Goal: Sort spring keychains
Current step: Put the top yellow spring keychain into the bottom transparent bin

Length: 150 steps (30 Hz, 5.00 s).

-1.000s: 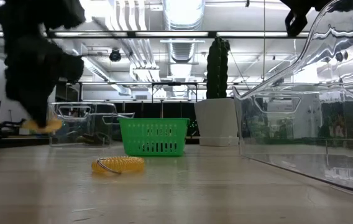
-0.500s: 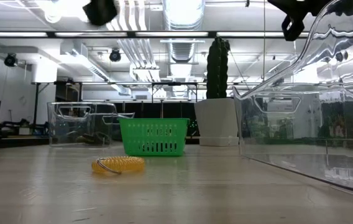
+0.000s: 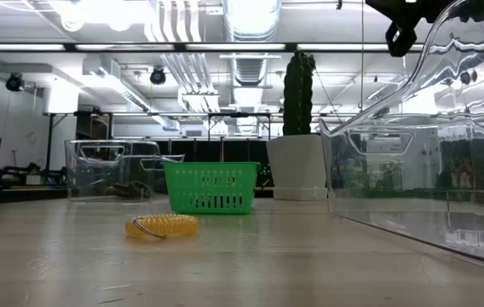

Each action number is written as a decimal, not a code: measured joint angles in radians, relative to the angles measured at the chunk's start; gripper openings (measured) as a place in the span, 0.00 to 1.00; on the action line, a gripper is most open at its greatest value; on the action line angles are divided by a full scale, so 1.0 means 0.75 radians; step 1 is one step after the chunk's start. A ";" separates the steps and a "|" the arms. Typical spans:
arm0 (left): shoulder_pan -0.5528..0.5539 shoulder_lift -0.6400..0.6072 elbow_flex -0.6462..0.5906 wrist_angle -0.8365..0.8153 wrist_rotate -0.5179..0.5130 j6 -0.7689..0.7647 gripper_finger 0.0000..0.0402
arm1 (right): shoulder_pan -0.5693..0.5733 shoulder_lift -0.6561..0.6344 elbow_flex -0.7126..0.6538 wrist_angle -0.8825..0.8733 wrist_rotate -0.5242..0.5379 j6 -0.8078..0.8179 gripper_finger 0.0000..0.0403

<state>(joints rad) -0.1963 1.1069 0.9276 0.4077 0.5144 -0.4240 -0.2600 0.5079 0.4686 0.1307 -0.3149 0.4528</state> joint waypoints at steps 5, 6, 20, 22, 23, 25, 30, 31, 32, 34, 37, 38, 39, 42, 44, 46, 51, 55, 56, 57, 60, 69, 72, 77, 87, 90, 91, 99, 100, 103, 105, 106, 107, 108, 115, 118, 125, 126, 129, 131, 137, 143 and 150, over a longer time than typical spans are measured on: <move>0.000 0.008 0.000 0.000 -0.041 -0.001 0.02 | 0.000 0.000 0.000 0.000 0.000 0.000 0.30; 0.000 0.013 0.000 -0.007 -0.081 -0.008 0.02 | 0.000 0.000 0.000 0.000 0.000 0.000 0.30; 0.046 0.469 0.398 -0.738 -0.409 0.000 0.01 | 0.000 0.000 0.000 0.001 0.001 0.000 0.28; 0.058 0.551 0.512 -0.898 -0.408 0.055 0.01 | 0.000 0.000 0.000 0.001 0.001 0.000 0.28; 0.062 0.593 0.578 -0.969 -0.408 0.086 0.01 | 0.000 0.000 0.000 0.001 0.001 0.001 0.28; 0.068 0.667 0.705 -1.087 -0.407 0.152 0.01 | 0.000 0.000 0.000 0.000 0.001 0.007 0.29; 0.080 0.835 0.973 -1.269 -0.406 0.303 0.01 | 0.001 0.025 0.000 -0.002 0.001 0.010 0.31; 0.082 0.864 1.013 -1.278 -0.406 0.324 0.01 | 0.001 0.036 0.000 -0.007 0.001 0.010 0.32; 0.085 0.892 1.051 -1.278 -0.407 0.337 0.01 | 0.001 0.050 -0.001 -0.015 0.001 0.009 0.32; 0.091 0.940 1.118 -1.287 -0.415 0.354 0.01 | 0.001 0.078 -0.001 -0.029 0.000 0.005 0.33; 0.098 1.010 1.189 -1.291 -0.446 0.362 0.01 | 0.001 0.122 -0.002 -0.030 0.000 0.004 0.35; 0.100 1.031 1.203 -1.292 -0.455 0.362 0.01 | 0.001 0.135 -0.002 -0.030 0.000 0.000 0.35; 0.103 1.054 1.215 -1.293 -0.465 0.363 0.01 | 0.001 0.147 -0.002 -0.030 0.000 -0.008 0.36; 0.109 1.113 1.257 -1.284 -0.489 0.363 0.01 | 0.001 0.171 -0.002 -0.031 -0.001 -0.030 0.37; 0.114 1.151 1.283 -1.258 -0.490 0.363 0.01 | 0.001 0.175 -0.002 -0.031 -0.002 -0.053 0.38; 0.116 1.185 1.297 -1.236 -0.490 0.363 0.01 | 0.000 0.172 -0.002 -0.034 -0.002 -0.079 0.38; 0.124 1.268 1.299 -1.208 -0.489 0.362 0.01 | 0.000 0.141 -0.002 -0.089 -0.003 -0.085 0.37; 0.126 1.326 1.300 -1.183 -0.490 0.358 0.01 | 0.000 0.116 -0.002 -0.157 -0.004 -0.081 0.37; 0.127 1.342 1.300 -1.184 -0.490 0.357 0.01 | 0.000 0.110 -0.002 -0.175 -0.004 -0.080 0.37; 0.126 1.355 1.300 -1.183 -0.489 0.357 0.01 | 0.000 0.107 -0.002 -0.181 -0.004 -0.080 0.37; 0.126 1.384 1.300 -1.184 -0.489 0.350 0.01 | 0.000 0.099 -0.002 -0.197 -0.004 -0.080 0.38; 0.122 1.420 1.296 -1.181 -0.488 0.301 0.02 | 0.000 0.091 -0.002 -0.202 -0.004 -0.080 0.38; 0.121 1.419 1.290 -1.182 -0.488 0.281 0.02 | 0.000 0.091 -0.002 -0.202 -0.004 -0.080 0.37; 0.121 1.419 1.281 -1.179 -0.488 0.276 0.02 | 0.000 0.091 -0.002 -0.202 -0.004 -0.080 0.38; 0.120 1.419 1.200 -1.081 -0.423 0.237 0.03 | 0.000 0.091 -0.002 -0.202 -0.004 -0.080 0.38; 0.120 1.419 1.200 -1.068 -0.421 0.239 0.03 | 0.000 0.091 -0.002 -0.202 -0.004 -0.080 0.38; 0.120 1.419 1.200 -1.068 -0.421 0.242 0.03 | 0.000 0.091 -0.001 -0.202 -0.004 -0.080 0.38; 0.120 1.419 1.179 -1.068 -0.445 0.270 0.03 | 0.000 0.091 -0.001 -0.201 -0.004 -0.080 0.38; 0.120 1.419 1.173 -1.070 -0.447 0.271 0.03 | 0.000 0.091 -0.001 -0.201 -0.004 -0.080 0.38; 0.120 1.418 1.145 -1.050 -0.450 0.267 0.03 | 0.000 0.091 -0.001 -0.201 -0.004 -0.080 0.38; 0.120 1.418 1.134 -1.033 -0.450 0.250 0.03 | 0.000 0.091 -0.001 -0.201 -0.004 -0.080 0.38; 0.120 1.418 1.133 -1.037 -0.450 0.249 0.03 | 0.000 0.091 -0.001 -0.201 -0.004 -0.080 0.38; 0.120 1.418 1.133 -1.037 -0.450 0.249 0.03 | 0.000 0.091 -0.001 -0.201 -0.004 -0.080 0.38; 0.120 1.418 1.134 -1.034 -0.450 0.249 0.03 | 0.000 0.091 -0.001 -0.201 -0.003 -0.079 0.39; 0.120 1.418 1.134 -1.027 -0.450 0.250 0.07 | 0.000 0.091 -0.001 -0.201 -0.003 -0.055 0.38; 0.120 1.418 1.138 -1.020 -0.470 0.245 0.11 | 0.000 0.091 -0.001 -0.200 -0.003 -0.055 0.38; 0.120 1.418 1.145 -1.019 -0.465 0.243 0.21 | 0.000 0.091 -0.001 -0.200 -0.003 -0.055 0.39; 0.120 1.418 1.147 -1.018 -0.465 0.243 0.23 | 0.000 0.091 -0.001 -0.200 -0.003 -0.055 0.38; 0.120 1.413 1.167 -1.033 -0.465 0.242 0.27 | -0.001 0.091 -0.001 -0.200 -0.003 -0.055 0.39; 0.120 1.399 1.185 -1.060 -0.465 0.258 0.29 | 0.000 0.091 -0.001 -0.200 -0.003 -0.055 0.39; 0.129 1.251 1.219 -1.207 -0.475 0.286 0.29 | 0.000 0.091 0.000 -0.200 -0.003 -0.055 0.39; 0.123 1.089 1.216 -1.529 -0.481 0.284 0.29 | 0.000 0.081 0.000 -0.201 -0.003 -0.055 0.39; 0.070 0.981 1.200 -1.832 -0.544 0.138 0.29 | 0.000 0.073 0.000 -0.201 -0.004 -0.055 0.39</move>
<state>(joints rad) -0.1438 1.8427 1.8278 -0.9664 0.1061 -0.3203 -0.2600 0.5629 0.4686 -0.0202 -0.3177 0.4117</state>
